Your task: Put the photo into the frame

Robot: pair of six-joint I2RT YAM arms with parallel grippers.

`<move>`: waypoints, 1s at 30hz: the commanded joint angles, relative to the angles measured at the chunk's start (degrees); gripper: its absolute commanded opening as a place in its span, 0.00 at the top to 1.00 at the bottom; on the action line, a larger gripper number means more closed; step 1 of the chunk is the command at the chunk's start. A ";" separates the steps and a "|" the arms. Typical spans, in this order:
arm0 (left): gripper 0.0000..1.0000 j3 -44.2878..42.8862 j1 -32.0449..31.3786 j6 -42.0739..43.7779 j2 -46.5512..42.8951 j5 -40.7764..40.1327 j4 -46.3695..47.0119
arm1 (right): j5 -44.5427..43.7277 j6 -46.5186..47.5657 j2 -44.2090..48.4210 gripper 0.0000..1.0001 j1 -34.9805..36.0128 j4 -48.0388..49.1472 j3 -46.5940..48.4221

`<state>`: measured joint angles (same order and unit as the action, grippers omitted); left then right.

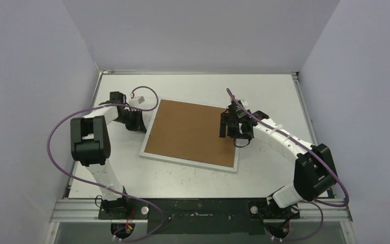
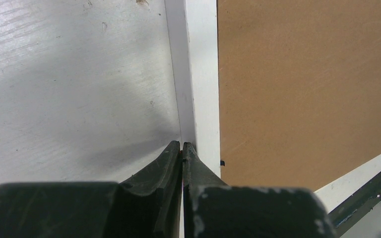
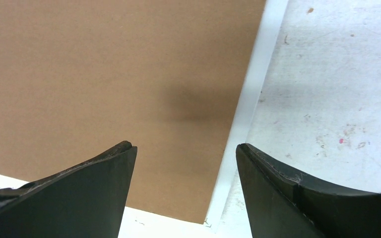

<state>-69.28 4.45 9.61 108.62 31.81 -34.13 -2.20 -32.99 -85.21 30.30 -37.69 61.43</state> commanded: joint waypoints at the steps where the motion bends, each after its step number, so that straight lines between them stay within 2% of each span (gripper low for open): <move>1: 0.98 -2.49 -0.74 -0.38 0.65 3.43 -0.85 | -3.47 1.08 0.68 0.25 -1.19 -0.46 1.35; 12: 0.98 -2.73 -0.59 -0.54 1.06 3.29 -0.70 | 2.55 0.75 -3.00 0.25 -1.71 5.32 -2.82; 28: 0.99 -3.01 -0.50 -0.48 1.75 3.42 -0.42 | 8.67 -0.36 -3.68 0.27 -1.83 9.95 -2.36; 30: 0.99 -3.06 -0.44 -0.46 1.86 3.42 -0.53 | 7.68 0.27 -3.94 0.27 -1.87 8.27 -1.47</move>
<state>-70.13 4.45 9.43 109.67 31.94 -34.46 5.34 -32.69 -89.97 28.84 -30.44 58.70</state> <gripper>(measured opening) 0.017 0.737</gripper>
